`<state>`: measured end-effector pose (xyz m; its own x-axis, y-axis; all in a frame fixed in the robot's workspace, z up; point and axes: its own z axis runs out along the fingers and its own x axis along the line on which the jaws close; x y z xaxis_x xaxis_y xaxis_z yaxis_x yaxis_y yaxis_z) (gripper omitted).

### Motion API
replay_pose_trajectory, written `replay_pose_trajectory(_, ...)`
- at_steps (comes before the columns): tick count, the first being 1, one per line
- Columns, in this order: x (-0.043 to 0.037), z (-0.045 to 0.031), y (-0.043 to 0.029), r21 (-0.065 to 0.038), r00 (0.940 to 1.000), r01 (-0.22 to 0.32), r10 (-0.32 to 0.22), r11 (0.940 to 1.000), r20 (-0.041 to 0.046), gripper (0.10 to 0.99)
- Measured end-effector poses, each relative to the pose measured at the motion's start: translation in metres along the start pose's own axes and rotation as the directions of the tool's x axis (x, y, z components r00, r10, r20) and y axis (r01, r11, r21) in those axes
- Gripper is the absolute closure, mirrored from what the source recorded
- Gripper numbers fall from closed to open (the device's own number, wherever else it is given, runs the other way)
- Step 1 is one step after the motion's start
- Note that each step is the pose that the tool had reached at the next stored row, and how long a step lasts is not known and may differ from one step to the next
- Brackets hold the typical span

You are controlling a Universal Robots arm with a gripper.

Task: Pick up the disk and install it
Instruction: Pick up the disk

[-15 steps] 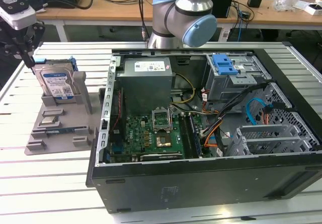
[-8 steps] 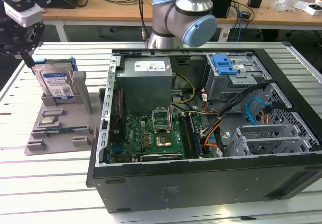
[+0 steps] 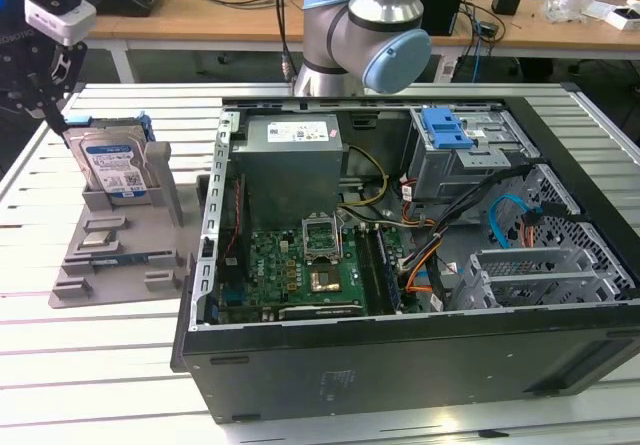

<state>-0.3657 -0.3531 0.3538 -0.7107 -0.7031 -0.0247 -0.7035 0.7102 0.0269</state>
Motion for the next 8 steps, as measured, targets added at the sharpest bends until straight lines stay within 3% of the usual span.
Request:
replay_pose_trajectory(5,0.0000,0.0000,0.0000,-0.003,0.9935,0.114,-0.114,0.9935,-0.0029,0.980)
replay_pose_trajectory(8,0.0000,0.0000,0.0000,-0.005,0.9839,0.179,-0.179,0.9839,-0.0044,0.980)
